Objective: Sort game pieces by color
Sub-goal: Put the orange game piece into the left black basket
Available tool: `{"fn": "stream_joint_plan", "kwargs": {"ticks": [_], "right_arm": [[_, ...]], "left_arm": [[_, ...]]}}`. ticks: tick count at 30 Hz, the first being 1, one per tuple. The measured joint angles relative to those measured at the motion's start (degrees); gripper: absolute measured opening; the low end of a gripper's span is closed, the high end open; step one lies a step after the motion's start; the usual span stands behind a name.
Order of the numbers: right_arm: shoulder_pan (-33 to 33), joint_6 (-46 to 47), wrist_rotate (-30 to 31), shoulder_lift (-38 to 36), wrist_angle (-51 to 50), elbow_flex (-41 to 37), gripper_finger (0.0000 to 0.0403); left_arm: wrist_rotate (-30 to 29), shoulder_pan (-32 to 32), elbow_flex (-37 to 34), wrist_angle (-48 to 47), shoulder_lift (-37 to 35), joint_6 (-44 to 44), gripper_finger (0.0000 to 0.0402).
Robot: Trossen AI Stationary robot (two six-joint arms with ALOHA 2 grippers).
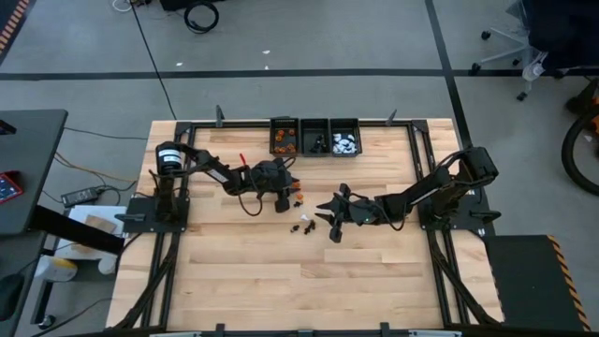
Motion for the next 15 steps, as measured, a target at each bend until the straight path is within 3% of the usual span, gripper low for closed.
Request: {"fn": "stream_joint_plan", "kwargs": {"ticks": [10,15], "right_arm": [[0.00,0.00,-0.26,0.00,-0.06,0.00,0.0118],[-0.17,1.78,-4.66,-0.65,-4.65,0.04,0.0118]], "left_arm": [[2.11,0.06,-0.12,0.44,0.00,0.60,0.0058],[3.39,0.03,-0.19,0.35,-0.38,-0.10,0.0048]]}}
